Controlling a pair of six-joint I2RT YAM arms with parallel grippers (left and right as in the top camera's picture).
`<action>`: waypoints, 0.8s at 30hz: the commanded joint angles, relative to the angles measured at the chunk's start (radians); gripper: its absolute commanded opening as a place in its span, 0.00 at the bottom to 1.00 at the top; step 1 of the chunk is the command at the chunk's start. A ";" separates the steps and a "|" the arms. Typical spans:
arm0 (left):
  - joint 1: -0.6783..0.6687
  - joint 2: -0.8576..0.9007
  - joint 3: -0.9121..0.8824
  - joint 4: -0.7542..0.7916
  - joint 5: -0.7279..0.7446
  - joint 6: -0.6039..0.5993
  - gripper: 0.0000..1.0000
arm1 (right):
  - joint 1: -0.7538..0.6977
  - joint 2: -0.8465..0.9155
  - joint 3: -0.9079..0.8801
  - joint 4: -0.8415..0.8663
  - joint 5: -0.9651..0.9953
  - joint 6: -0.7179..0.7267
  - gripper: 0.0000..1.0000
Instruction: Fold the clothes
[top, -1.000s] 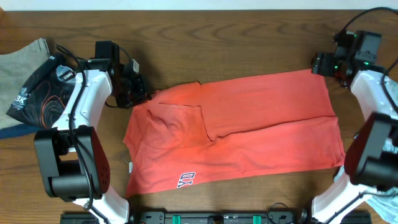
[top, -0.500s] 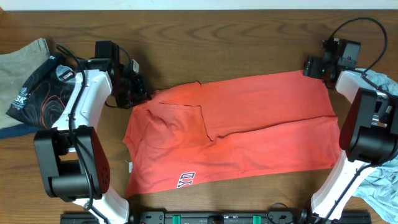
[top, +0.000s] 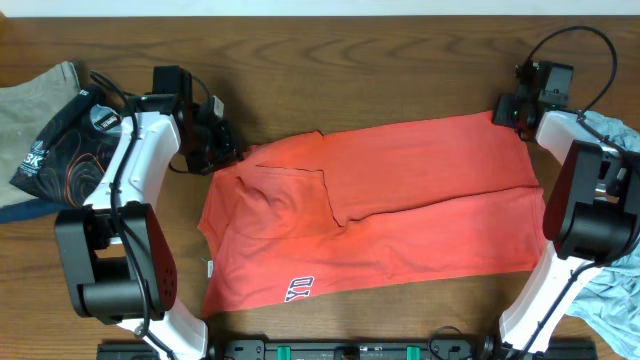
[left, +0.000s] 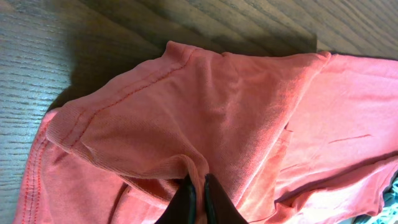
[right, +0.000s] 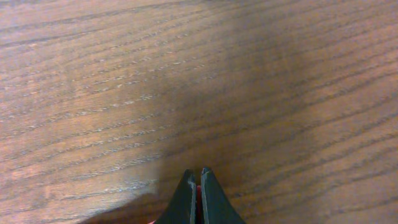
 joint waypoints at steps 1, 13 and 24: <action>0.002 0.003 0.010 -0.004 0.003 0.018 0.06 | 0.002 0.030 -0.015 -0.037 0.078 0.021 0.01; 0.003 -0.015 0.010 -0.022 0.003 0.045 0.06 | -0.018 -0.192 -0.014 -0.220 0.164 0.060 0.01; 0.003 -0.159 0.012 -0.104 -0.021 0.052 0.06 | -0.073 -0.434 -0.014 -0.529 0.185 0.068 0.01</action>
